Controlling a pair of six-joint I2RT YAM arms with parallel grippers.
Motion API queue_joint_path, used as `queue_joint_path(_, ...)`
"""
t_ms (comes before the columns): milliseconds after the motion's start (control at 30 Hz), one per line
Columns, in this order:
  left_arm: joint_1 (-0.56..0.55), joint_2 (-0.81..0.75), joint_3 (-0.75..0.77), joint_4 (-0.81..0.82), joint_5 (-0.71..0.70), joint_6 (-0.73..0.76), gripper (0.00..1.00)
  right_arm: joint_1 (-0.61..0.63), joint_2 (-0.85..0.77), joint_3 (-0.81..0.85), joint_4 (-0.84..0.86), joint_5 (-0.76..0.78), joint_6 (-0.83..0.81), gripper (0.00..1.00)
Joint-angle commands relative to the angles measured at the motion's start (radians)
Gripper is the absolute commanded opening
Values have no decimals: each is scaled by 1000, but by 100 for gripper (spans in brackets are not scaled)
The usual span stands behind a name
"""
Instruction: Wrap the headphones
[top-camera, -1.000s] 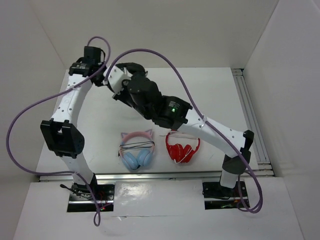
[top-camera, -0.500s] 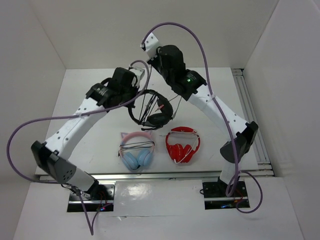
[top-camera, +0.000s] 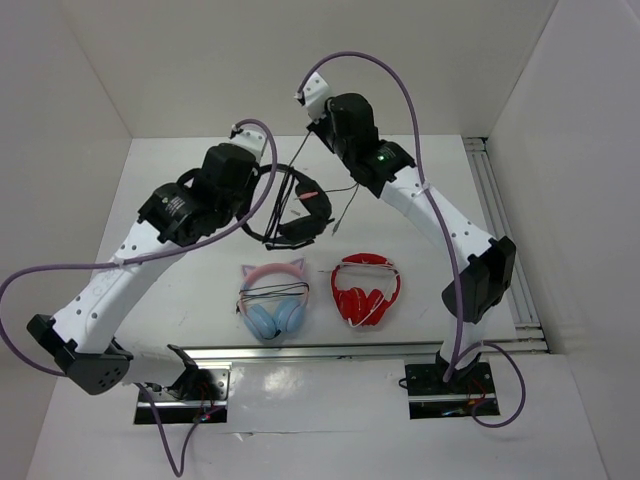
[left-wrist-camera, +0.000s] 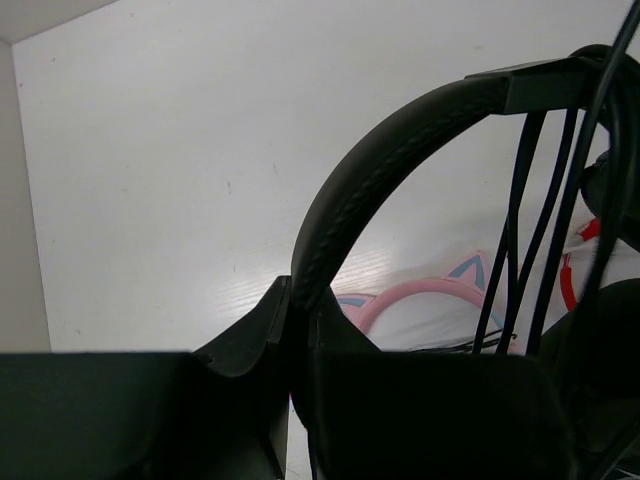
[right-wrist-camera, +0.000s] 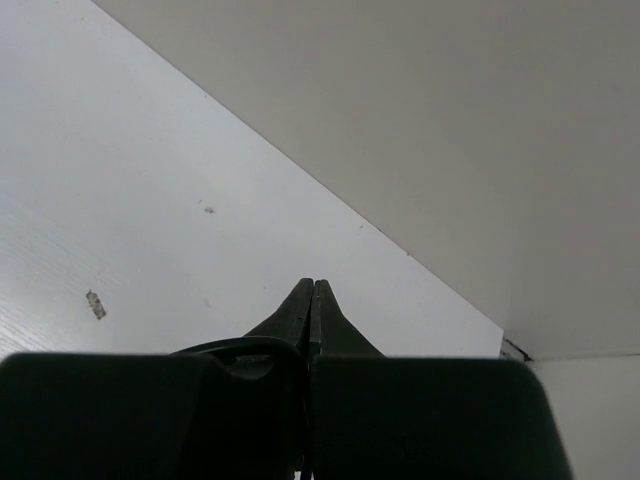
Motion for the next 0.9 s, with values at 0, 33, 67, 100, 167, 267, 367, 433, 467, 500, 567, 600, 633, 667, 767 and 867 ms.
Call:
queue_joint_path(0, -7, -12, 52, -120, -120, -58, 0, -83, -11, -3, 125, 7, 84, 0)
queue_joint_path(33, -7, -3, 53, -142, -143, -67, 0, -95, -2, -12, 145, 7, 110, 0)
queue_joint_path(67, -7, -3, 53, -151, -161, -78, 0, -106, -2, -12, 166, 18, 120, 0)
queue_joint_path(100, -16, -3, 53, -151, -170, -78, 0, -120, 7, -12, 167, 18, 129, 0)
queue_joint_path(167, -16, -16, 53, -138, -94, -60, 0, -141, 18, -12, 144, -76, 164, 0)
queue_joint_path(267, -16, -35, 63, -110, 41, -48, 0, -151, 27, -26, 153, -136, 161, 0)
queue_joint_path(367, -16, -73, 89, -75, 147, -35, 0, -151, 45, -47, 153, -266, 161, 0)
queue_joint_path(433, -16, -95, 114, -66, 240, -23, 0, -151, 45, -116, 189, -339, 172, 0)
queue_joint_path(467, -16, -95, 123, -66, 257, -23, 0, -151, 45, -136, 228, -376, 189, 0)
queue_joint_path(500, -16, -95, 140, -56, 271, -23, 0, -138, 45, -147, 228, -402, 203, 0)
queue_joint_path(567, -16, -95, 158, -56, 287, -23, 0, -128, 45, -188, 275, -439, 242, 0)
queue_joint_path(600, -16, -95, 169, -56, 275, -50, 0, -115, 45, -207, 288, -494, 252, 0)
queue_joint_path(633, -16, -95, 187, -56, 259, -61, 0, -105, 45, -248, 305, -523, 261, 0)
queue_joint_path(667, -16, -95, 198, -56, 215, -75, 0, -105, 45, -276, 328, -546, 281, 0)
queue_joint_path(767, -25, -95, 223, -32, 119, -139, 0, -95, 36, -392, 459, -695, 379, 6)
queue_joint_path(867, -25, -118, 214, -1, 28, -228, 0, -95, 48, -460, 611, -871, 526, 17)
